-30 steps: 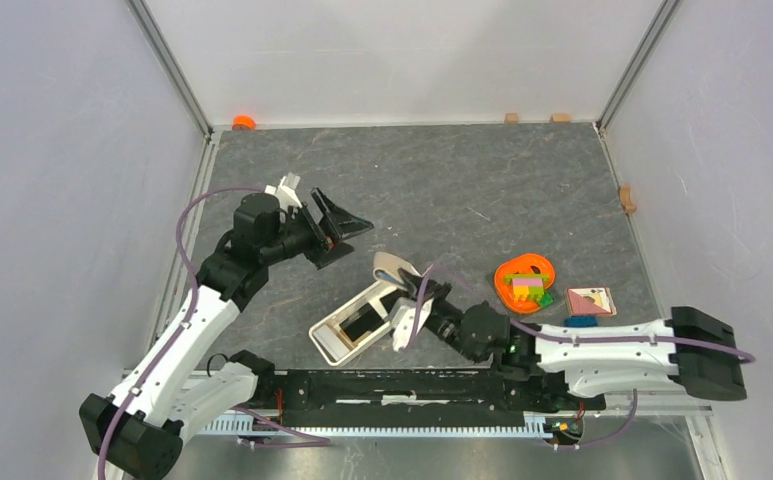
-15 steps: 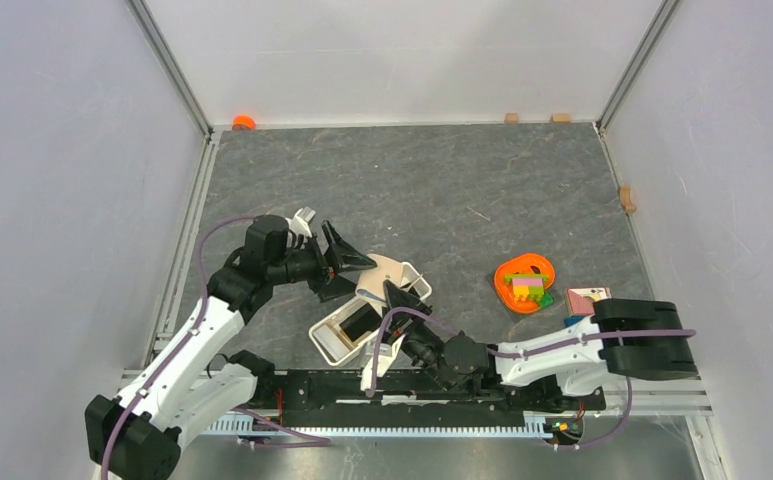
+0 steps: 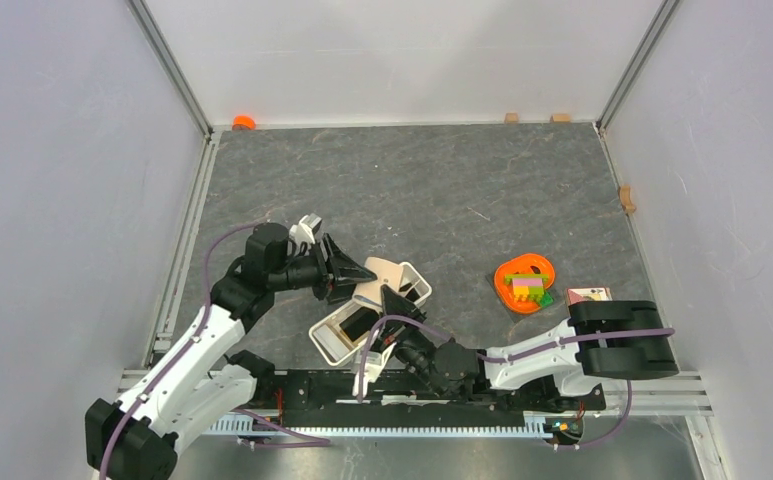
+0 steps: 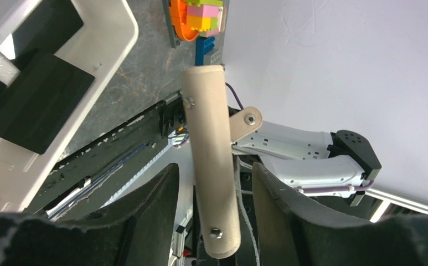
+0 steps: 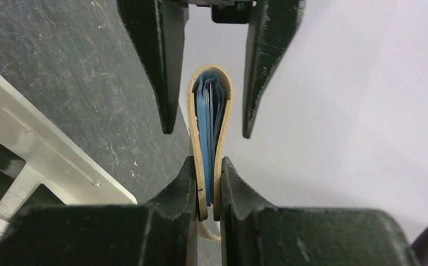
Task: Put the credit cards into the card holder
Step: Close the card holder at the center of the board.
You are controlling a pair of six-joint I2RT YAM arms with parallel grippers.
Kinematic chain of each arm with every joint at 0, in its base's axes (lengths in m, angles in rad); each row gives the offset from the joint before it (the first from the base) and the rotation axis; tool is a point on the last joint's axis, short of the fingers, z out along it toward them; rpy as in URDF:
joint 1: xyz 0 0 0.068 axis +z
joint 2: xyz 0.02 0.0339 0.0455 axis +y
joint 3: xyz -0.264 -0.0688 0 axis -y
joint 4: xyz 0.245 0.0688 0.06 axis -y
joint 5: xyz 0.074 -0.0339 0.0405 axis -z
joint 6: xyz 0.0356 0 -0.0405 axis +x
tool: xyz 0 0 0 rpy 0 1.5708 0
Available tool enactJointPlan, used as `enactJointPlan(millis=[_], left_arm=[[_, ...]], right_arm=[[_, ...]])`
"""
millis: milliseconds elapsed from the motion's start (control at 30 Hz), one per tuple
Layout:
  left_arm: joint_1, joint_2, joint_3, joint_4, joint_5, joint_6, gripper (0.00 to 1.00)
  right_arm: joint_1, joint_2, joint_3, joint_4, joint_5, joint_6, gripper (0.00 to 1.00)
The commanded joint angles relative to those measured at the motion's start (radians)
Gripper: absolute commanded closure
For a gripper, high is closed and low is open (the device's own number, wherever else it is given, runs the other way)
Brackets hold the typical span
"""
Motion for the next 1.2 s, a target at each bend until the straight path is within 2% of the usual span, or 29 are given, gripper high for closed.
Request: enactJointPlan(millis=[0, 100, 167, 267, 333, 400, 433, 500, 533, 633, 667, 733, 867, 1033, 1167], left_arm=[[-0.035, 0.003, 0.019, 0.07, 0.057, -0.049, 0.43], [-0.061, 0.025, 0.023, 0.084, 0.061, -0.046, 0.44], [-0.069, 0.04, 0.031, 0.084, 0.064, -0.037, 0.52], [-0.071, 0.054, 0.036, 0.106, 0.061, -0.036, 0.74], [-0.071, 0.06, 0.036, 0.126, 0.047, -0.037, 0.94], [-0.07, 0.052, 0.033, 0.152, 0.001, -0.033, 0.98], [-0.071, 0.042, 0.027, 0.172, -0.034, -0.03, 0.98], [-0.069, 0.028, 0.027, 0.196, -0.145, 0.01, 0.98], [-0.066, 0.032, 0.033, 0.197, -0.19, 0.041, 0.98], [-0.057, 0.098, 0.068, 0.249, -0.257, 0.142, 0.98], [-0.056, 0.131, 0.092, 0.256, -0.274, 0.186, 0.98], [-0.054, 0.186, 0.127, 0.287, -0.293, 0.273, 0.98], [-0.053, 0.276, 0.148, 0.447, -0.338, 0.39, 0.98], [-0.053, 0.404, 0.16, 0.601, -0.347, 0.491, 0.98], [-0.054, 0.541, 0.206, 0.666, -0.323, 0.515, 0.98]], right_arm=[[0.007, 0.023, 0.048, 0.064, -0.014, -0.022, 1.0], [0.012, 0.024, 0.051, 0.072, -0.017, -0.038, 1.0], [0.018, 0.02, 0.051, 0.077, -0.017, -0.047, 1.0], [0.033, 0.006, 0.048, 0.073, -0.022, -0.047, 1.0], [0.043, -0.006, 0.048, 0.07, -0.012, -0.036, 1.0], [0.047, -0.02, 0.054, 0.077, 0.035, -0.005, 0.99], [0.047, -0.028, 0.057, 0.09, 0.075, 0.012, 0.9], [0.045, -0.05, 0.051, 0.125, 0.15, 0.028, 0.52], [0.044, -0.067, 0.046, 0.127, 0.176, 0.041, 0.4], [0.016, -0.159, 0.039, -0.037, 0.201, 0.188, 0.22], [-0.007, -0.202, 0.045, -0.136, 0.194, 0.259, 0.03], [-0.073, -0.289, 0.058, -0.323, 0.148, 0.459, 0.02], [-0.328, -0.439, 0.112, -0.673, -0.115, 0.848, 0.02], [-0.622, -0.453, 0.23, -0.895, -0.358, 1.134, 0.02], [-0.841, -0.378, 0.307, -0.991, -0.649, 1.346, 0.03]])
